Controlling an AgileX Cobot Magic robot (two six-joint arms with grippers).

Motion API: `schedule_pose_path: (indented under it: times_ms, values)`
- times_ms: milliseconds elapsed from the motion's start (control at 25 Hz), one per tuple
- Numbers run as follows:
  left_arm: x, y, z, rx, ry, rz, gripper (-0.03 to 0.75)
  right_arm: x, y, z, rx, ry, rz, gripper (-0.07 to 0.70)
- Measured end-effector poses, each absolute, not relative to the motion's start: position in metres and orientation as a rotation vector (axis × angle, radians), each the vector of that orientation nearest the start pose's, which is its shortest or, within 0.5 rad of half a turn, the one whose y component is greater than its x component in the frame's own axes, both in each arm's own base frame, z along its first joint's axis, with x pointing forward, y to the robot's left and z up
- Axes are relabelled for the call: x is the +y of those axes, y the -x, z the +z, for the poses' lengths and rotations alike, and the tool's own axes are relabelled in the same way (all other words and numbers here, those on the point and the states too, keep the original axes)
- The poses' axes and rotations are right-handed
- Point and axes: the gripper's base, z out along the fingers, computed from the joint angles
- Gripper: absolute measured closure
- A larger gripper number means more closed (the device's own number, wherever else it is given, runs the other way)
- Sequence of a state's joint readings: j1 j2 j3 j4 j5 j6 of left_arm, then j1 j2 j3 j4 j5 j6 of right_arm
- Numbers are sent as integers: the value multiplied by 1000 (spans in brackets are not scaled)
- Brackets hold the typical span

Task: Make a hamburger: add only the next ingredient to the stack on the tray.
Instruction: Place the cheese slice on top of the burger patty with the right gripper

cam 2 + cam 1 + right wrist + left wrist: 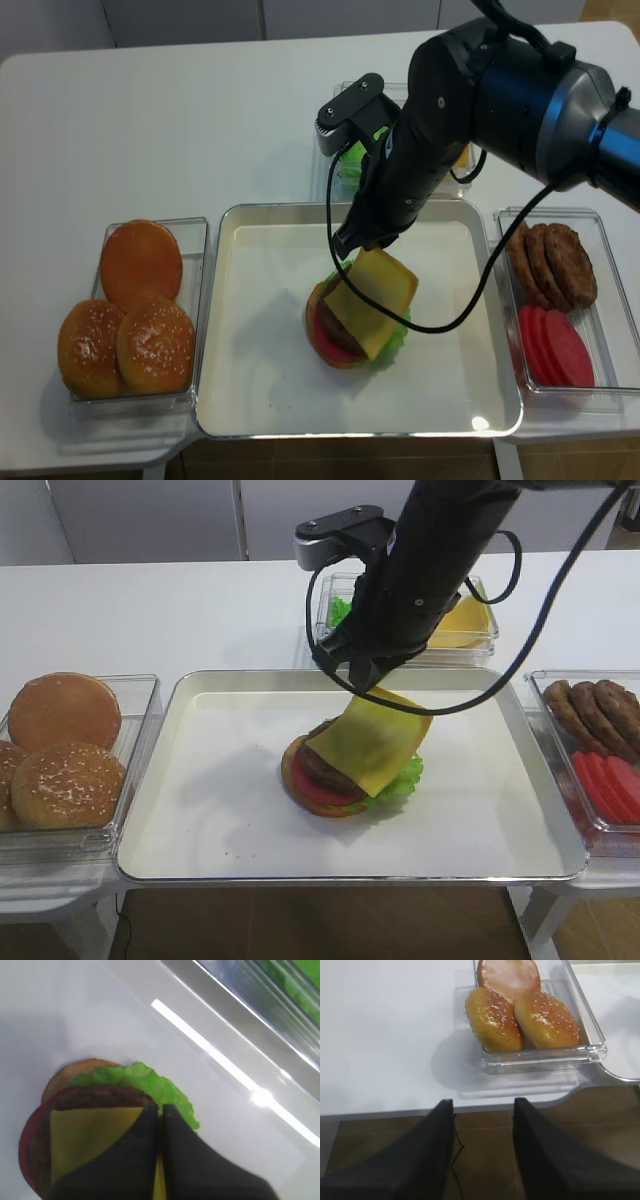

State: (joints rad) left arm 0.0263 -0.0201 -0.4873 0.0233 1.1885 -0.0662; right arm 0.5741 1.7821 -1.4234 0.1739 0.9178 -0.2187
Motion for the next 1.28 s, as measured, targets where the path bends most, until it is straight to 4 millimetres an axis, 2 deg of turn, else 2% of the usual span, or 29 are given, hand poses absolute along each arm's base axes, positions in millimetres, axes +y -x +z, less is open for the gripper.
schedule_pose_path:
  times_ms: [560, 640, 760, 880, 1000, 1120, 1280]
  values:
    - [2, 12, 264, 2162, 103, 5, 417, 217, -312, 262, 2594, 954, 315, 625]
    - [2, 12, 264, 2162, 103, 5, 417, 217, -312, 262, 2603, 935, 319, 605]
    - [2, 12, 264, 2162, 103, 5, 416, 217, -312, 262, 2606, 927, 321, 480]
    - [2, 12, 264, 2162, 103, 5, 417, 216, -313, 262, 2603, 933, 305, 256]
    - [2, 12, 264, 2162, 103, 5, 417, 213, -314, 261, 2599, 940, 254, 108]
    - [2, 12, 264, 2162, 103, 5, 417, 210, -314, 266, 2589, 929, 225, 65]
    - [2, 12, 264, 2162, 103, 5, 416, 200, -308, 284, 2571, 903, 208, 59]
